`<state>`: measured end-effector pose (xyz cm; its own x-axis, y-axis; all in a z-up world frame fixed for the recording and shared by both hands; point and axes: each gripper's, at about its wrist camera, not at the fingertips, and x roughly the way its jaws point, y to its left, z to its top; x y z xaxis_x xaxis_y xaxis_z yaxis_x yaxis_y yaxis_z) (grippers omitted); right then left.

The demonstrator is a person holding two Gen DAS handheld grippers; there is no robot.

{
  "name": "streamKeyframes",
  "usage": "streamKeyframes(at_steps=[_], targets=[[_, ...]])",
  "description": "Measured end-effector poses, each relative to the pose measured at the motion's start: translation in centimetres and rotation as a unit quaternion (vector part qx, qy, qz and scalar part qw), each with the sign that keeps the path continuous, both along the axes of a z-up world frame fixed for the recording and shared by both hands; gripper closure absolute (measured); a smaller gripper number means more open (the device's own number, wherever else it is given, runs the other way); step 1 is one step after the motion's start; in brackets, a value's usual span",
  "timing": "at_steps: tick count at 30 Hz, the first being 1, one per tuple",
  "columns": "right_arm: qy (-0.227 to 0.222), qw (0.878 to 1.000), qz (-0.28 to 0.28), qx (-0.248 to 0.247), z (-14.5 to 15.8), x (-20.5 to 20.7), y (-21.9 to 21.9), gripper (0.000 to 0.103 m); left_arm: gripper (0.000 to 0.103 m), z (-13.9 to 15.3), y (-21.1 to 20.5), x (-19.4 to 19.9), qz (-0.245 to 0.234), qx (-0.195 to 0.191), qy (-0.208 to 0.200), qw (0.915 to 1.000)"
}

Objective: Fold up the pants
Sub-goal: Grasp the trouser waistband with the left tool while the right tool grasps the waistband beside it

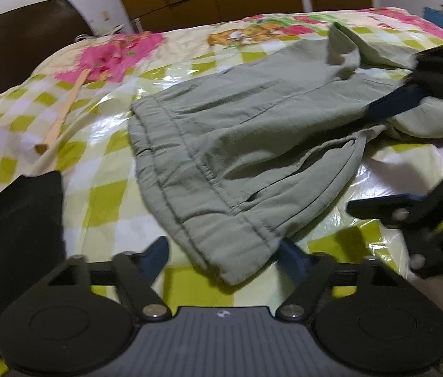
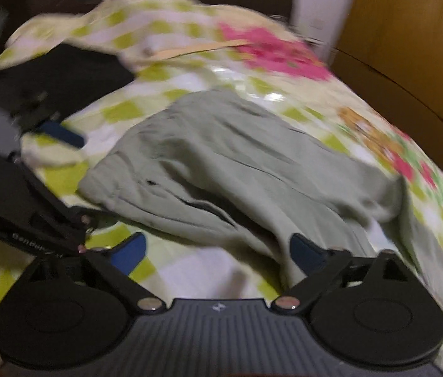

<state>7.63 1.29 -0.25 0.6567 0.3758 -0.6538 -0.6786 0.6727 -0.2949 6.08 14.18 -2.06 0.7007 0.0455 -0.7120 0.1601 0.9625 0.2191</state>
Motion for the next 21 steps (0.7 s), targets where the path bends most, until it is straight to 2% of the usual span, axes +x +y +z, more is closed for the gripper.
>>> streamKeyframes(at_steps=[1,2,3,8,10,11,13,15,21], targets=[[0.002,1.000,0.015,-0.011,-0.4,0.1,0.5,0.024,0.029,0.0,0.3,0.1,-0.006,-0.014,0.002,0.9999],[0.005,0.999,0.030,-0.022,-0.7,0.2,0.9,0.028,0.037,0.1,0.6,0.3,-0.012,-0.028,0.004,0.9995],[0.010,0.998,0.044,-0.033,-1.1,0.3,1.2,0.033,0.040,0.1,0.9,0.4,-0.016,-0.036,0.005,0.9992],[0.003,0.994,0.084,-0.071,-2.1,0.6,2.4,0.039,0.052,0.1,1.9,0.7,-0.018,-0.058,0.001,0.9982],[0.008,0.991,0.102,-0.082,-2.3,0.7,2.9,0.056,0.055,0.2,2.4,0.8,-0.013,-0.062,0.004,0.9980],[0.021,0.991,0.106,-0.084,-2.3,0.7,3.2,0.061,0.056,0.3,2.7,0.8,-0.011,-0.065,0.004,0.9978],[0.049,0.990,0.107,-0.082,-2.4,0.9,3.9,0.082,0.058,0.7,3.6,0.7,-0.007,-0.075,0.004,0.9972],[0.070,0.989,0.109,-0.075,-2.3,1.1,4.7,0.093,0.059,1.4,4.7,0.3,0.003,-0.073,0.000,0.9973],[0.144,0.980,0.139,-0.007,-1.1,-1.8,7.6,0.096,0.059,2.4,8.3,-1.5,0.031,-0.039,0.003,0.9988]])
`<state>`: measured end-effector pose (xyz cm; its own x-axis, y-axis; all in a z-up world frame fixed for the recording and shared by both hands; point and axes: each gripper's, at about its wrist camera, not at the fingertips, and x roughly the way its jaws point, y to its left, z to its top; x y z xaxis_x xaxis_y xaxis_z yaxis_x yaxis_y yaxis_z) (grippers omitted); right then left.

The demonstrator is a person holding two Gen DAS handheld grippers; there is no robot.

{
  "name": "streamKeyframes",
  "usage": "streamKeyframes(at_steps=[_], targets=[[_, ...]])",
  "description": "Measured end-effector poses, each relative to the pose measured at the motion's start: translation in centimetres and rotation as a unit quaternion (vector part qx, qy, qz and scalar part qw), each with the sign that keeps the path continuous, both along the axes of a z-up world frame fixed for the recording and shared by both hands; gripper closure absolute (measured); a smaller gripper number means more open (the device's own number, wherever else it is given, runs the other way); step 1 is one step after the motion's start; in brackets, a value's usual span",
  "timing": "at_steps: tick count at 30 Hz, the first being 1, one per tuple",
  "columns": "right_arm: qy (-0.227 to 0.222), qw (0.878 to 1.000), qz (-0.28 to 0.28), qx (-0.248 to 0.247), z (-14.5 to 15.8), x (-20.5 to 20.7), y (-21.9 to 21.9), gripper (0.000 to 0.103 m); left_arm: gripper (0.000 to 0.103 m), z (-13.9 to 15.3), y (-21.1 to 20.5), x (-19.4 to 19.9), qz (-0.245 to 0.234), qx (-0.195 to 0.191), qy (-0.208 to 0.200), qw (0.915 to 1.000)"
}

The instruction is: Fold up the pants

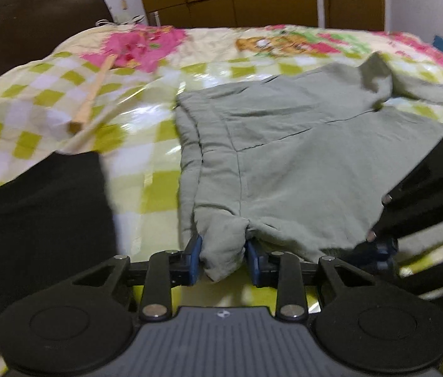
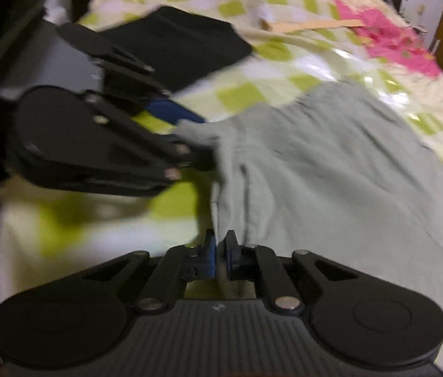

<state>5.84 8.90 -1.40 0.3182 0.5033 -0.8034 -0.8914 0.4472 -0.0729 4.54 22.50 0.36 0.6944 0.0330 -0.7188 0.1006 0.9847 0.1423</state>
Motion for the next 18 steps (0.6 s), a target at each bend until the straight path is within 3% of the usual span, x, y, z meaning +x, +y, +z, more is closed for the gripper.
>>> streamKeyframes(at_steps=[5,9,10,15,18], targets=[[0.037,0.998,0.017,0.037,-0.2,-2.5,3.2,0.095,0.058,-0.9,2.1,-1.4,0.031,0.022,0.029,0.9989],[0.047,0.998,0.013,0.046,-0.5,-3.8,4.0,0.080,0.057,-0.7,2.4,-2.3,0.045,0.015,0.025,0.9986],[0.052,0.997,0.010,0.054,-0.3,-4.0,3.7,0.074,0.057,-0.5,2.3,-2.5,0.047,0.014,0.023,0.9985],[0.076,0.992,-0.033,0.095,1.8,-4.3,-0.2,0.073,0.057,0.8,1.5,-3.4,0.050,0.014,0.011,0.9986],[0.085,0.985,-0.090,0.116,3.0,-4.6,-4.6,0.070,0.057,2.2,0.4,-3.9,0.042,0.006,0.000,0.9991]])
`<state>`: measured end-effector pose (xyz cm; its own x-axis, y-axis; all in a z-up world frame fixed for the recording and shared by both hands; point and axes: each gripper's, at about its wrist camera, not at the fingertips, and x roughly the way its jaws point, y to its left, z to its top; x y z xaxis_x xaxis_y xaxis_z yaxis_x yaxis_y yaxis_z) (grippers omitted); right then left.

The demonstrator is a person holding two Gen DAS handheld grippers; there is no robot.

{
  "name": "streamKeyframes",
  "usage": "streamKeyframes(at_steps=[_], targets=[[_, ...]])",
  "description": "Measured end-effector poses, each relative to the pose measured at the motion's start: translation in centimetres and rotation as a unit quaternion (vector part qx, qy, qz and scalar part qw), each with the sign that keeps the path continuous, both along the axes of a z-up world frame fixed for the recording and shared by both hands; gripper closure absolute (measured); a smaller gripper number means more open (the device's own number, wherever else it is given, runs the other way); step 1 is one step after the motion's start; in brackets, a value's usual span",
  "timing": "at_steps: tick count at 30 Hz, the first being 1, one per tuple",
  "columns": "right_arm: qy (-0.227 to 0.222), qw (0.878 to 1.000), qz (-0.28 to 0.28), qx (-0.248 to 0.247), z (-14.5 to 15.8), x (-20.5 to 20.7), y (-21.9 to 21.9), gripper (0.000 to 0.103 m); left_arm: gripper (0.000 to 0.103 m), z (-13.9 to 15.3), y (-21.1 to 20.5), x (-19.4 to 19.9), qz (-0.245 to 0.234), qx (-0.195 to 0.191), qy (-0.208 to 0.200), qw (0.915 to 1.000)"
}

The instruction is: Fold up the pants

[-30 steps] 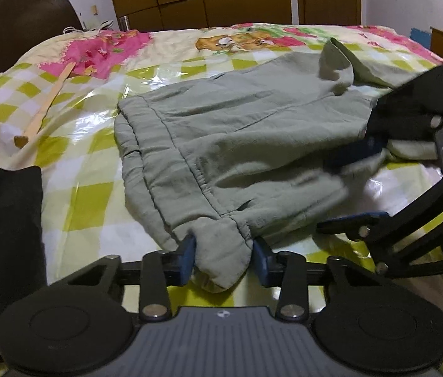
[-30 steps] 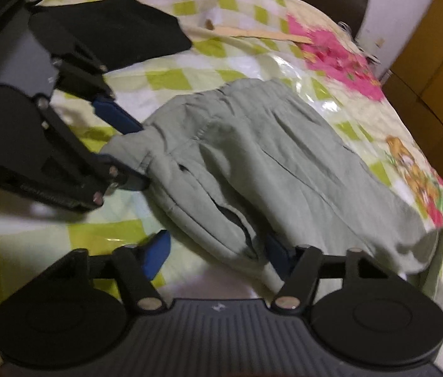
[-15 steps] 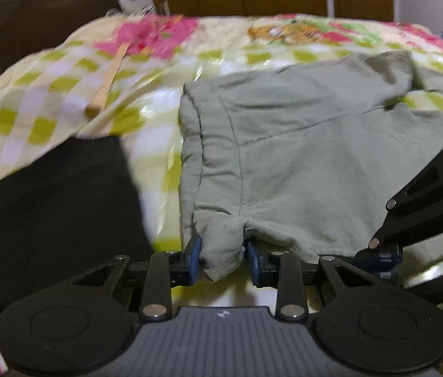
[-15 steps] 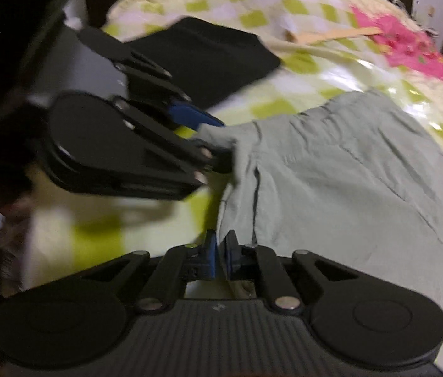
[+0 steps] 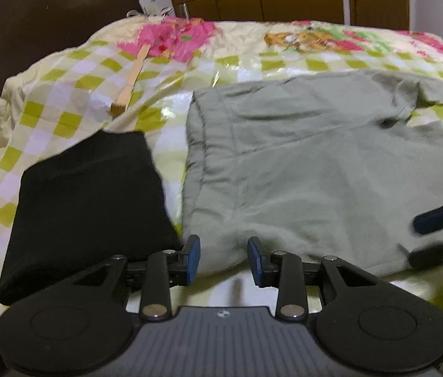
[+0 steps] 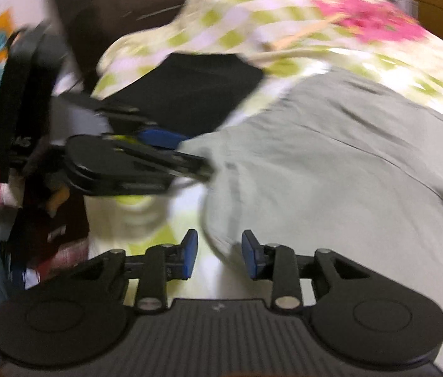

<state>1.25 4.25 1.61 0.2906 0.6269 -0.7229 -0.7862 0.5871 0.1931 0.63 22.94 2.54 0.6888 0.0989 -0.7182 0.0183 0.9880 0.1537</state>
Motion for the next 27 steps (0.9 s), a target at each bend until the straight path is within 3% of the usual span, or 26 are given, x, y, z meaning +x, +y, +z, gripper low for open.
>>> streamKeyframes(at_steps=[4,8,12,15,20,22,24,27], targets=[[0.019,0.994,-0.109,0.011,1.2,0.2,-6.9,0.068,0.057,1.6,-3.4,-0.3,-0.043,-0.010,-0.020,0.9988],[0.013,0.972,-0.234,0.004,2.7,-0.6,-15.3,0.063,0.056,2.5,-8.9,0.2,-0.115,-0.049,-0.030,0.9917],[0.011,0.933,-0.360,0.006,3.6,-2.0,-24.2,0.060,0.056,2.1,-16.5,1.2,-0.192,-0.077,-0.029,0.9779],[0.003,0.896,-0.445,-0.006,3.7,-3.9,-31.0,0.060,0.056,1.8,-22.4,1.7,-0.242,-0.090,-0.024,0.9658],[0.024,0.820,-0.571,0.013,2.8,-5.6,-41.5,0.055,0.055,1.3,-30.7,2.0,-0.297,-0.097,-0.001,0.9499],[0.042,0.796,-0.603,0.032,1.9,-5.8,-44.8,0.054,0.054,1.0,-33.0,2.1,-0.314,-0.093,0.011,0.9447],[0.069,0.776,-0.624,0.062,0.9,-5.5,-47.1,0.052,0.053,0.8,-34.9,2.1,-0.325,-0.091,0.021,0.9412],[0.095,0.758,-0.637,0.102,-0.5,-4.9,-48.4,0.050,0.053,0.4,-36.9,2.5,-0.329,-0.085,0.035,0.9397]])
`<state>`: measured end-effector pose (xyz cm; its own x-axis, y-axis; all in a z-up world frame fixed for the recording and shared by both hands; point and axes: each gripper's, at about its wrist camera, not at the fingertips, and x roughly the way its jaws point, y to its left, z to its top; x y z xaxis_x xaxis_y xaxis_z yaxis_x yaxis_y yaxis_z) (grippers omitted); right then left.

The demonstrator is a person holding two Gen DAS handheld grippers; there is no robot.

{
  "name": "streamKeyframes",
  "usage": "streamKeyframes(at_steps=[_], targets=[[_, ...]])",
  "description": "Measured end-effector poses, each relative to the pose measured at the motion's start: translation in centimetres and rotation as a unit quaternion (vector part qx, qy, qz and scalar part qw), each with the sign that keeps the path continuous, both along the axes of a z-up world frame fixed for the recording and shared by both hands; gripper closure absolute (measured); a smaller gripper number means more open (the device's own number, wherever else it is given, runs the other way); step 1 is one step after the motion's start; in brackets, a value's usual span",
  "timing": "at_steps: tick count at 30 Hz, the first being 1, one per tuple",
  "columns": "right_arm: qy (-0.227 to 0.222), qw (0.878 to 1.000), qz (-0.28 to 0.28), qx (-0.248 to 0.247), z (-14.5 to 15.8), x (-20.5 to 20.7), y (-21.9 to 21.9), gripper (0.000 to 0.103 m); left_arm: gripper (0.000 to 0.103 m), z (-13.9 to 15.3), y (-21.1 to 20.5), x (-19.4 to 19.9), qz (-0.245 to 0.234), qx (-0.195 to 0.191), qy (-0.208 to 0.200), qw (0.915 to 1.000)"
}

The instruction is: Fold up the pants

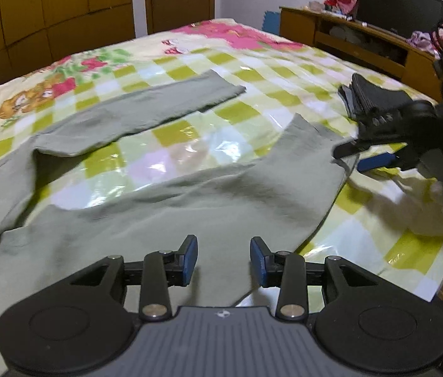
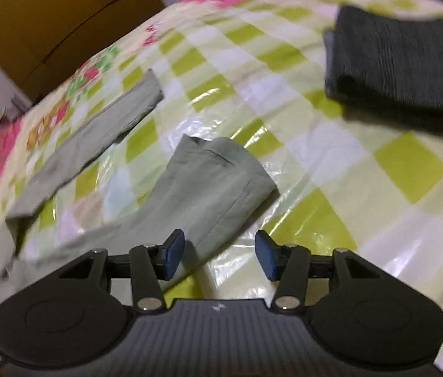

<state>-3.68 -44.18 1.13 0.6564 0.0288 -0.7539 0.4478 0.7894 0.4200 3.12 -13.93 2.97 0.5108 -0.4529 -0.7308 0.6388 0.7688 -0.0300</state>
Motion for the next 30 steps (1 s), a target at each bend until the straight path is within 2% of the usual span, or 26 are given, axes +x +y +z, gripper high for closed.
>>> streamKeyframes(at_steps=[5,6,7,9,11,15,18,24,30], targets=[[-0.014,1.000,-0.008,0.024,-0.9,1.8,-0.7,0.047,0.052,0.5,-1.2,0.2,0.010,0.006,0.001,0.9999],[-0.017,1.000,-0.004,0.023,-0.9,2.1,-0.8,0.053,0.052,0.6,-1.4,0.3,0.011,0.007,0.000,0.9999],[-0.018,0.999,0.002,0.026,-1.1,2.5,-1.1,0.071,0.052,0.8,-1.5,0.2,0.012,0.007,-0.002,0.9999],[-0.023,0.998,0.007,0.057,-1.7,2.9,-2.0,0.094,0.051,1.3,-1.7,-0.2,0.011,0.010,-0.009,0.9999],[-0.039,0.996,0.004,0.079,-1.5,2.1,-2.8,0.095,0.050,1.6,-1.8,-0.6,0.006,0.013,-0.015,0.9998],[-0.091,0.992,-0.009,0.088,0.7,-1.5,-3.9,0.098,0.048,1.8,-2.0,-1.4,-0.007,0.013,-0.019,0.9997],[-0.110,0.991,-0.031,0.074,1.6,-4.5,-4.9,0.098,0.047,1.4,-2.1,-1.9,-0.019,0.014,-0.017,0.9996],[-0.061,0.995,-0.048,0.059,-0.7,-6.6,-4.9,0.095,0.046,0.1,-0.9,-2.3,-0.029,0.013,-0.002,0.9995],[-0.015,0.999,-0.024,-0.026,0.4,-8.0,-2.3,0.093,0.046,-0.1,3.0,-1.5,-0.002,-0.001,-0.001,1.0000]])
